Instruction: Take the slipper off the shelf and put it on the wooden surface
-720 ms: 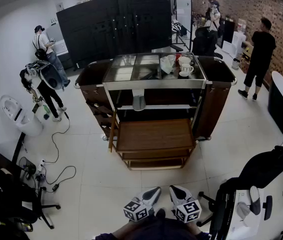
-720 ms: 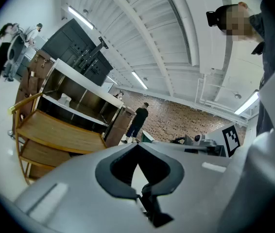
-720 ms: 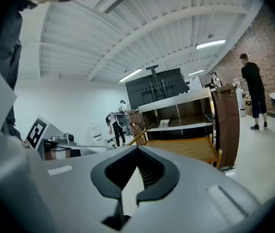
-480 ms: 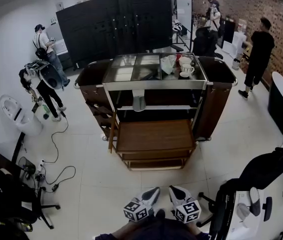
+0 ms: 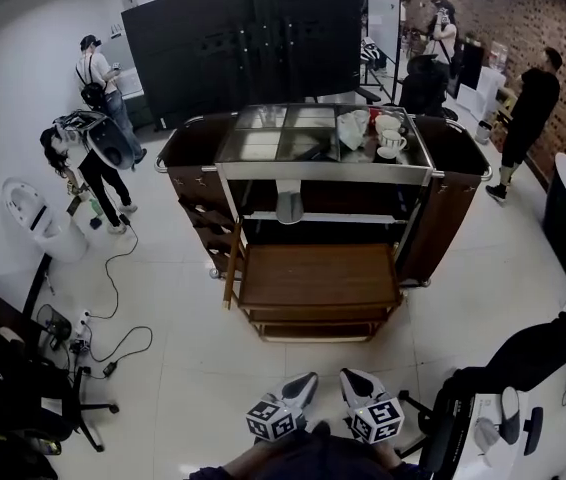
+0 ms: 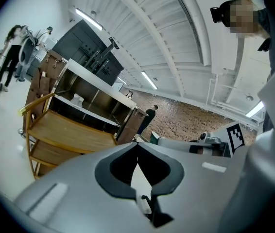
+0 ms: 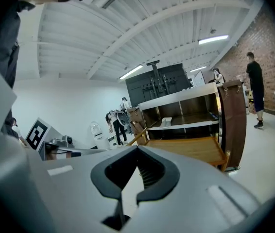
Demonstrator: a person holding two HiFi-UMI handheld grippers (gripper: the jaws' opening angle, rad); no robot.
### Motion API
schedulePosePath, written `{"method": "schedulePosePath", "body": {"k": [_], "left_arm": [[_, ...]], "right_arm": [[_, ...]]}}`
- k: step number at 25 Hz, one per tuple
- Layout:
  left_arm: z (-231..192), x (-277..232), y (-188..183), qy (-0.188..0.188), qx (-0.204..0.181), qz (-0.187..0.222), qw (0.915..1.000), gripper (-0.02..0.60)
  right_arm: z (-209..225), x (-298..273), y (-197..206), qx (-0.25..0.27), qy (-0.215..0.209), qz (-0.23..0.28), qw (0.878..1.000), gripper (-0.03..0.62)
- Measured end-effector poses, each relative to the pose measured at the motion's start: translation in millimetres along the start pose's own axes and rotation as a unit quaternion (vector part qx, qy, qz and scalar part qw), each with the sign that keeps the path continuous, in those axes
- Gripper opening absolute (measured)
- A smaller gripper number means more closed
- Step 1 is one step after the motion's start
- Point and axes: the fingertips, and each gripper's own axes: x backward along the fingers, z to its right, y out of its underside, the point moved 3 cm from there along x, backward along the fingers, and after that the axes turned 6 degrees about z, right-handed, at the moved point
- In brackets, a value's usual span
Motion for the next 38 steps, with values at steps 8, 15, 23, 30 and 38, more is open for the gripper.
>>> {"method": "schedulePosePath", "body": {"k": [8, 15, 23, 30, 38], "left_arm": [[-68.8, -10.7, -56.3, -0.016, -0.004, 0.020, 0.9997, 0.042], [-125.0, -6.9, -124.0, -0.024, -0.021, 0.034, 0.9989, 0.150], [-177.8, 10.3, -149.8, -0.043, 0.003, 0.043, 0.9981, 0.268], [-208.3, -21.0, -171.5, -0.050, 0.019, 0.062, 0.9966, 0.282], [-257.3, -70.6, -203.6, -0.083, 0.030, 0.060, 0.9943, 0.252]], "right_arm": [[0.4, -82.3, -16.4, 0.013, -0.005, -0.007, 1.000, 0.002], [8.4, -177.6, -49.1, 0.041, 0.001, -0.031, 0.999, 0.062], [40.4, -305.4, -71.7, 0.080, -0.003, -0.057, 0.995, 0.086], [103.8, -442.6, -73.5, 0.131, -0.013, -0.092, 0.987, 0.097], [206.4, -596.6, -64.9, 0.122, 0.023, -0.135, 0.983, 0.147]]}}
